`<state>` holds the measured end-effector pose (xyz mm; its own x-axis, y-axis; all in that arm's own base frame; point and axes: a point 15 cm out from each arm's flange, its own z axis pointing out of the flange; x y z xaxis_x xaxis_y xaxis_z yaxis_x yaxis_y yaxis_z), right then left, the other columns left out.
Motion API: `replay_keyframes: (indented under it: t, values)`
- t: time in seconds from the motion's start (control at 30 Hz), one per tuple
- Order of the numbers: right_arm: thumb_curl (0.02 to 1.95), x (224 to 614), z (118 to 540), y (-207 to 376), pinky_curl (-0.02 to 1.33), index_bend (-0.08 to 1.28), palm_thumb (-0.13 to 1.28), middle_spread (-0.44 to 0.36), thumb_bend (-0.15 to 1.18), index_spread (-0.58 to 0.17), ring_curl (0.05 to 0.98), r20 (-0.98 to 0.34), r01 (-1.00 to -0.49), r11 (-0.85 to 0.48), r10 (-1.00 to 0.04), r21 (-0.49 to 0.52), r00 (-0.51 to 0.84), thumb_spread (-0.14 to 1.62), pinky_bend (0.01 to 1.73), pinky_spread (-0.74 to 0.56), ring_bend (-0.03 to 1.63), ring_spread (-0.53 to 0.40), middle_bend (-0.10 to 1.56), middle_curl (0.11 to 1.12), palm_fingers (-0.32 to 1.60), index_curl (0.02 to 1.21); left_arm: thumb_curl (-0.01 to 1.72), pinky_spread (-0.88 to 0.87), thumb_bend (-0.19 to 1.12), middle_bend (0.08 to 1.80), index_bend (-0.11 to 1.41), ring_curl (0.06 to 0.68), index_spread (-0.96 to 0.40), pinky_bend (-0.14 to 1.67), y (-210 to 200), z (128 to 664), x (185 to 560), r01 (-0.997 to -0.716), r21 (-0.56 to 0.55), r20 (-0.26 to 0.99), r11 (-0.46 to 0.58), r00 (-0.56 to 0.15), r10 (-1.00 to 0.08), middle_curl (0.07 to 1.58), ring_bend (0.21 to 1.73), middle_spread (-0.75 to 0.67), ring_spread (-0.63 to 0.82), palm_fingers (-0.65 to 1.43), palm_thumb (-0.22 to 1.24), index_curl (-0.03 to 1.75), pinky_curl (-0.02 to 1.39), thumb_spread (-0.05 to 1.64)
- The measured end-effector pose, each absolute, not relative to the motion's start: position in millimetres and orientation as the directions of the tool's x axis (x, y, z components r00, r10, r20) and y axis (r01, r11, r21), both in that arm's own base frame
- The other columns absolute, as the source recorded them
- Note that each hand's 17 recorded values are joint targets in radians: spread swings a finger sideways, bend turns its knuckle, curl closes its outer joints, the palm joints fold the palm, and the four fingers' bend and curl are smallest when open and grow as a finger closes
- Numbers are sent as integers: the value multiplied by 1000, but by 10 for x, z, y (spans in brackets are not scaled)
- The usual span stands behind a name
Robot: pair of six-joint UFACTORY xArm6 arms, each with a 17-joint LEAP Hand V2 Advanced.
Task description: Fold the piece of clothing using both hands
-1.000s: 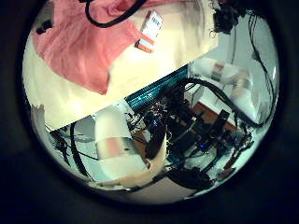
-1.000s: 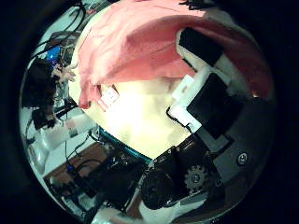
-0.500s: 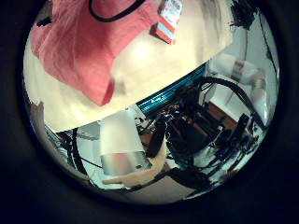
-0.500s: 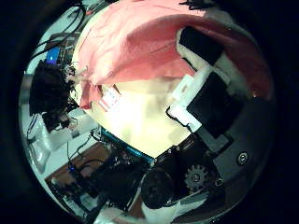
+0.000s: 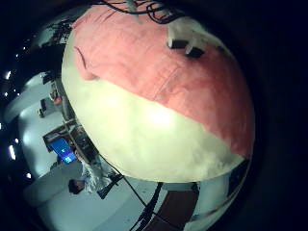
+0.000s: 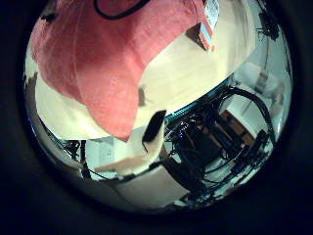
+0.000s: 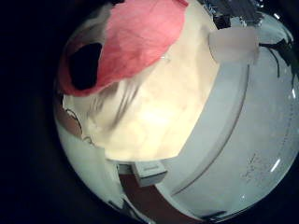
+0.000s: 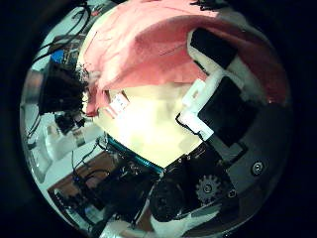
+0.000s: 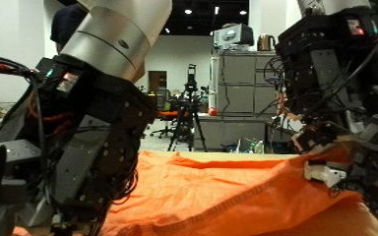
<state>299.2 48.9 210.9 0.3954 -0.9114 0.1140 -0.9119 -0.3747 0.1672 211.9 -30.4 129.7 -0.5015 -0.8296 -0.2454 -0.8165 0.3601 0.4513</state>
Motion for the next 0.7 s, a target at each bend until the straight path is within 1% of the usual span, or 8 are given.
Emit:
replay_keyframes:
  t: [0.03,0.13,0.23,0.3,0.4,0.43,0.5,0.7]
  values:
    - [719,2992,2109,489,1112,915,1129,-159,-6,-340,794,114,-912,-375,-911,167,395,1219,1087,-273,1295,-236,1235,837,1064,1049,326,-186,-25,595,122,236,71,629,-300,1292,2126,-817,454,-252,357,-502,-827,474,728,-121,-16,537,196,306,325,822]
    - [721,2989,2112,488,1117,912,1129,-159,-6,-340,794,114,-911,-375,-911,169,396,1218,1082,-275,1293,-236,1237,837,1067,1050,337,-324,0,662,139,266,20,720,-275,1295,2173,-818,456,-280,351,-506,-816,518,806,-193,-149,627,279,301,355,851]
    - [724,2981,2108,485,1122,910,1130,-158,-6,-341,795,113,-911,-375,-911,173,397,1214,1078,-277,1291,-237,1240,838,1068,1051,381,-498,94,746,162,297,-73,868,-280,1322,2213,-822,448,-285,352,-505,-815,572,870,-305,-312,770,535,306,401,946]
    - [726,2982,2112,485,1125,909,1125,-158,-8,-341,795,113,-911,-375,-911,172,397,1216,1076,-278,1292,-236,1240,838,1070,1052,425,-573,137,773,185,307,-132,934,-287,1345,2239,-827,437,-286,352,-500,-818,591,878,-361,-376,849,651,320,423,978]
    - [728,2981,2107,477,1128,907,1125,-158,-7,-341,795,113,-911,-373,-912,174,395,1214,1072,-280,1292,-236,1242,838,1072,1053,461,-631,171,790,209,304,-203,985,-295,1404,2296,-842,408,-288,353,-486,-825,595,866,-415,-436,972,727,339,434,1024]
    - [730,2981,2107,464,1130,906,1124,-158,-7,-341,795,113,-913,-370,-913,174,392,1213,1071,-281,1292,-236,1243,837,1072,1053,489,-663,207,804,244,301,-267,1014,-297,1430,2327,-849,392,-289,353,-478,-829,592,851,-460,-481,1114,782,360,440,1075]
    - [732,2977,2101,451,1132,905,1122,-157,-7,-342,795,113,-913,-368,-914,175,390,1215,1069,-282,1292,-236,1243,837,1072,1054,531,-693,245,845,287,316,-354,1037,-305,1486,2385,-860,361,-288,360,-470,-835,609,852,-496,-526,1201,828,395,451,1144]
    - [736,2972,2102,436,1139,905,1120,-157,-6,-342,795,112,-913,-368,-914,175,390,1217,1063,-285,1290,-235,1243,835,1075,1056,603,-723,236,900,392,346,-490,1032,-285,1688,2517,-875,303,-276,377,-459,-845,602,893,-545,-573,1239,781,474,443,1228]
